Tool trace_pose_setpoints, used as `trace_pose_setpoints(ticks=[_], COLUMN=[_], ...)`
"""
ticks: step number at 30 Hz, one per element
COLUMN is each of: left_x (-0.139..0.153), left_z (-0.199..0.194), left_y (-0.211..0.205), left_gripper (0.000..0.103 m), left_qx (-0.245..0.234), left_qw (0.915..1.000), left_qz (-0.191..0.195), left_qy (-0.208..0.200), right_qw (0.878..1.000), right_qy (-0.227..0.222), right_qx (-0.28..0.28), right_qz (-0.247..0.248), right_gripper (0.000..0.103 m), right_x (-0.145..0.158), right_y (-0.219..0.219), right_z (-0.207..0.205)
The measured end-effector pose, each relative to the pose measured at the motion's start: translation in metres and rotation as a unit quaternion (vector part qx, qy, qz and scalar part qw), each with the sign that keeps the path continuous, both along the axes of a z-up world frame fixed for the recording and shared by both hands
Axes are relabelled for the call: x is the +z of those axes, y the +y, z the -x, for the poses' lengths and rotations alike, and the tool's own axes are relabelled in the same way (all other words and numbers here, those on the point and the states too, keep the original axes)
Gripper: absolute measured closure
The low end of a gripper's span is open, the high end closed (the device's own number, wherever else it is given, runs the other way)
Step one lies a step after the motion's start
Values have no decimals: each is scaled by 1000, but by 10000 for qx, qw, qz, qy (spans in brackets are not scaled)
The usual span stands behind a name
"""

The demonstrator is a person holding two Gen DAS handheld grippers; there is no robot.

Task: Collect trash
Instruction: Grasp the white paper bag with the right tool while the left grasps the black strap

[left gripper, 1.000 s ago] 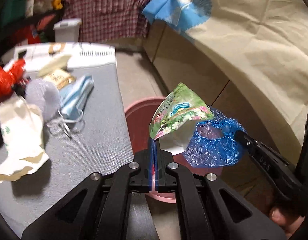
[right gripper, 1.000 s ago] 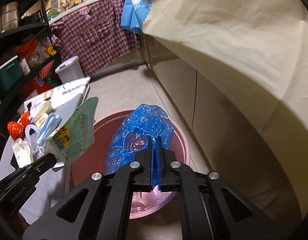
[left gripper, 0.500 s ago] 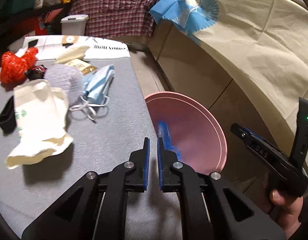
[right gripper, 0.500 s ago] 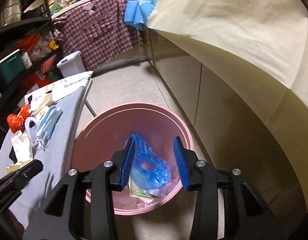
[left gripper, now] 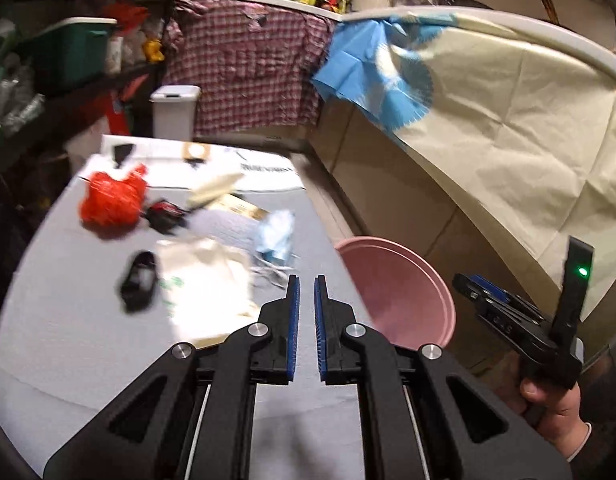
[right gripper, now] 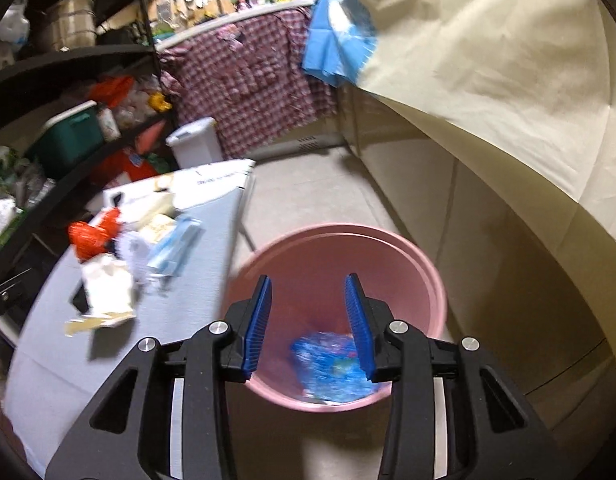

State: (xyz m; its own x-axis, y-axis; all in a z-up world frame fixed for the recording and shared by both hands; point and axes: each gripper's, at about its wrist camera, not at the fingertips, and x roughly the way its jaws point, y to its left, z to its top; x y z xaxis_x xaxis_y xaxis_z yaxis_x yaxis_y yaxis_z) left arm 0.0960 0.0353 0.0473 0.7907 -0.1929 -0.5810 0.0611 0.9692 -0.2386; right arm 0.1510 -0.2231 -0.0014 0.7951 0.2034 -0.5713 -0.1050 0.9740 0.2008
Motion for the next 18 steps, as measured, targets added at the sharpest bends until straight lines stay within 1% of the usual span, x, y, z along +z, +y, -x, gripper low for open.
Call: trace_pose_setpoints(ticks=[2, 5, 7, 11, 14, 16, 18], left_x=[6, 13, 16, 11, -9, -22, -32], left_z=[2, 1, 0, -4, -11, -13, -16], left_y=[13, 38, 53, 80, 101, 113, 122], left_gripper=[96, 96, 96, 96, 96, 96, 96], left_qx=[60, 178, 299, 643, 994, 1180, 1319], left_qw=[9999, 9993, 9988, 9975, 9949, 9926, 9904], left_qz=[-114, -335, -388, -306, -87, 86, 181], left_qy=[-27, -13, 0, 5, 163, 287, 382], right_qw=[9998, 9982, 9962, 9893, 9821, 9766, 9682], right_qy=[-50, -60, -12, 285, 653, 897, 1216], right_qx=[118, 301, 438, 708, 900, 987, 1020], right_qz=[-172, -521, -750, -1245, -1518, -1685, -1935], right_gripper=[65, 68, 68, 68, 66, 61, 58], right_x=[6, 14, 16, 12, 0, -11, -25], right_y=[11, 30, 44, 73, 101, 114, 125], right_z=[5, 8, 9, 3, -7, -14, -22])
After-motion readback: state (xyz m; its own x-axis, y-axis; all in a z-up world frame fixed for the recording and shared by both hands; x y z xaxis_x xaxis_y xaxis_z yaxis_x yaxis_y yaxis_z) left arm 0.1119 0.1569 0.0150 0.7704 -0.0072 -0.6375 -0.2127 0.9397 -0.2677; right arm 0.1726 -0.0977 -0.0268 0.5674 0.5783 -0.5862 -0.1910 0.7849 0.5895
